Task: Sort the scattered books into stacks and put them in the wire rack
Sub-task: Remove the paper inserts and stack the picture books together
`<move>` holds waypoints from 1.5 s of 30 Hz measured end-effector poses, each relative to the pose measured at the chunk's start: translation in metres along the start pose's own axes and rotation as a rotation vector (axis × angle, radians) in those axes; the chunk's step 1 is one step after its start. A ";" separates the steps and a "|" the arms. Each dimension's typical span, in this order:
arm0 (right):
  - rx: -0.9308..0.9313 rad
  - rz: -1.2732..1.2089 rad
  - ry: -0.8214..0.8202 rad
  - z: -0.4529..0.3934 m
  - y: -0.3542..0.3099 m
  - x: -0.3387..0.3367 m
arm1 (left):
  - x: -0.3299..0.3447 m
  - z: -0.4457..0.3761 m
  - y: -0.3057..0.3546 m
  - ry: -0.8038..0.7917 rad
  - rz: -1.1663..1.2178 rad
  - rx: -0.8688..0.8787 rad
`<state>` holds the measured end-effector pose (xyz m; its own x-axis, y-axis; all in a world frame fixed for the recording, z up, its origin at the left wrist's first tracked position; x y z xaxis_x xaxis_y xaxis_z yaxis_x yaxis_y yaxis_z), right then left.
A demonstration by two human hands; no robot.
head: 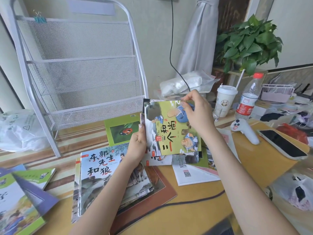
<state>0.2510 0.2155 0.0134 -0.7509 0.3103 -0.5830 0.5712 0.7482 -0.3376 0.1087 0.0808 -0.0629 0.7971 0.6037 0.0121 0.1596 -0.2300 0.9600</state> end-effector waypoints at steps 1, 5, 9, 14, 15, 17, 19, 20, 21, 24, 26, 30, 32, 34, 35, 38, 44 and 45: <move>-0.002 0.006 -0.034 0.000 -0.001 0.003 | 0.000 0.000 0.001 -0.001 -0.001 0.009; 0.047 -0.078 -0.023 0.005 -0.003 0.009 | -0.001 -0.001 -0.003 -0.016 0.022 0.005; 0.273 -0.194 0.177 0.015 0.008 0.004 | -0.001 -0.003 -0.010 -0.051 -0.025 -0.047; 0.520 -0.190 0.345 0.026 0.044 -0.001 | -0.001 -0.003 -0.010 -0.105 0.036 -0.135; 0.544 -0.189 0.347 0.029 0.048 0.000 | -0.001 -0.002 -0.010 -0.104 0.041 -0.146; 0.625 -0.186 0.336 0.037 0.052 0.002 | 0.000 -0.002 -0.010 -0.081 0.049 -0.159; 0.740 -0.212 0.352 0.046 0.055 0.004 | 0.000 -0.003 -0.012 -0.063 0.069 -0.173; 0.804 -0.236 0.363 0.051 0.056 0.004 | -0.001 -0.003 -0.013 -0.056 0.085 -0.174; 0.868 -0.263 0.374 0.055 0.059 0.005 | -0.001 -0.003 -0.013 -0.050 0.104 -0.173; 0.954 -0.324 0.393 0.065 0.065 0.008 | -0.002 -0.004 -0.015 -0.049 0.137 -0.158; 0.890 -0.318 0.361 0.066 0.065 0.010 | -0.002 -0.004 -0.016 -0.062 0.147 -0.143; 0.606 -0.268 0.223 0.051 0.055 0.002 | 0.002 -0.005 -0.008 -0.091 0.136 -0.130; 0.470 -0.278 0.156 0.039 0.048 -0.004 | 0.000 -0.008 -0.006 -0.116 0.099 -0.130; 0.393 -0.287 0.112 0.029 0.043 -0.009 | -0.004 -0.012 -0.008 -0.140 0.035 -0.148; 0.366 -0.281 0.097 0.026 0.041 -0.011 | -0.005 -0.013 -0.010 -0.156 0.039 -0.178; 0.294 -0.248 0.020 0.025 0.037 -0.010 | 0.000 -0.007 -0.001 -0.251 0.252 -0.290; 0.021 -0.147 -0.067 0.039 0.016 0.004 | 0.005 0.005 0.007 -0.346 0.182 -0.219; 0.007 -0.178 -0.061 0.040 0.015 0.004 | 0.004 0.006 0.007 -0.323 0.166 -0.219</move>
<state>0.2693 0.2044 -0.0237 -0.8189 0.1365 -0.5574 0.4332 0.7841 -0.4444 0.1166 0.0775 -0.0579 0.9486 0.2939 0.1171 -0.0863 -0.1157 0.9895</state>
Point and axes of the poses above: each hand's wrist, its own z-axis away from the middle knuckle, its own x-axis out of the palm, y = z × x, the point moved 3 cm from there along -z, towards the middle knuckle, and after that the axes turned 12 degrees about z, right-handed, at the moved point
